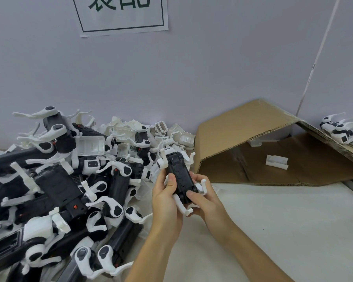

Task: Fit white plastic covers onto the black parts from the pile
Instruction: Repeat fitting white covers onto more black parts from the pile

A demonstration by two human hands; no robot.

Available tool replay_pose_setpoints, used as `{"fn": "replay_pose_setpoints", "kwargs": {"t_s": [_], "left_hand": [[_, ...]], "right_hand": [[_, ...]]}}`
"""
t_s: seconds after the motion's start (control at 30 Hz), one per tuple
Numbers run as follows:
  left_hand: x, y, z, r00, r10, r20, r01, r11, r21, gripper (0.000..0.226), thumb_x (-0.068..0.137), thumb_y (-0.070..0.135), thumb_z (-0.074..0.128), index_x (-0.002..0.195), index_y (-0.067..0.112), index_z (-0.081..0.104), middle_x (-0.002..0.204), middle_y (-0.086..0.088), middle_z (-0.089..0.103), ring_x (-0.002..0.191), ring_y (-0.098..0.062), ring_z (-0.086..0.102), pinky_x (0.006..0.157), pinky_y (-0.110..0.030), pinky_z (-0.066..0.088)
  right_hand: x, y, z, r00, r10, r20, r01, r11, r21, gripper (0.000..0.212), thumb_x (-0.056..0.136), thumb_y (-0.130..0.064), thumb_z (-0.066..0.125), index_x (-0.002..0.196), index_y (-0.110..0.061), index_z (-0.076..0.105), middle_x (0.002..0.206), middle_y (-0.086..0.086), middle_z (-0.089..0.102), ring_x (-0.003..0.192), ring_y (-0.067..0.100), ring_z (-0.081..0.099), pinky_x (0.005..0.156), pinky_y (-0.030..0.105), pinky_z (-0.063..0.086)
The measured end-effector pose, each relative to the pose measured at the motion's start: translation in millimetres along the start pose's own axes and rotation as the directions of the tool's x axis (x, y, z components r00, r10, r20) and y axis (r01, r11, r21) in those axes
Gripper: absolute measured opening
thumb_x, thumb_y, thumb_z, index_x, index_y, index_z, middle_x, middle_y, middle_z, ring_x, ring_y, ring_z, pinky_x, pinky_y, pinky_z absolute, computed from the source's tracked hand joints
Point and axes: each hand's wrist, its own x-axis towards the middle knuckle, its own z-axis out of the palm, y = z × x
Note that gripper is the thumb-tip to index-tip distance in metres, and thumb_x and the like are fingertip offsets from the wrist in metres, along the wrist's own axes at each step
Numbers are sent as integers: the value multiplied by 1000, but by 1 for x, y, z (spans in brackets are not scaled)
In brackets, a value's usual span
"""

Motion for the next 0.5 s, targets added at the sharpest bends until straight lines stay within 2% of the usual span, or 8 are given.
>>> {"fn": "replay_pose_setpoints", "kwargs": {"t_s": [0.13, 0.3, 0.5], "left_hand": [[0, 1, 0, 999, -25, -24, 25, 1000, -5, 29, 106, 17, 40, 115, 21, 67, 108, -17, 73, 93, -36, 71, 68, -42, 58], [1, 0, 0, 1000, -23, -16, 23, 1000, -11, 28, 105, 16, 40, 120, 15, 65, 113, -21, 71, 97, -39, 70, 78, -46, 56], [0, 1, -1, 1000, -25, 6, 25, 1000, -6, 28, 106, 17, 40, 119, 16, 64, 110, -22, 71, 90, -35, 71, 64, -39, 56]], "right_hand": [[0, 0, -1, 1000, 2, 17, -2, 1000, -4, 42, 80, -26, 54, 122, -27, 49, 107, 5, 70, 88, 20, 64, 74, 39, 51], [-2, 0, -3, 999, -14, 51, 15, 1000, -6, 44, 79, -20, 51, 122, -24, 47, 97, -5, 71, 82, 14, 62, 68, 30, 50], [-1, 2, -2, 999, -24, 34, 24, 1000, -15, 41, 80, -20, 50, 121, -26, 49, 98, -3, 71, 82, 16, 61, 69, 33, 49]]}}
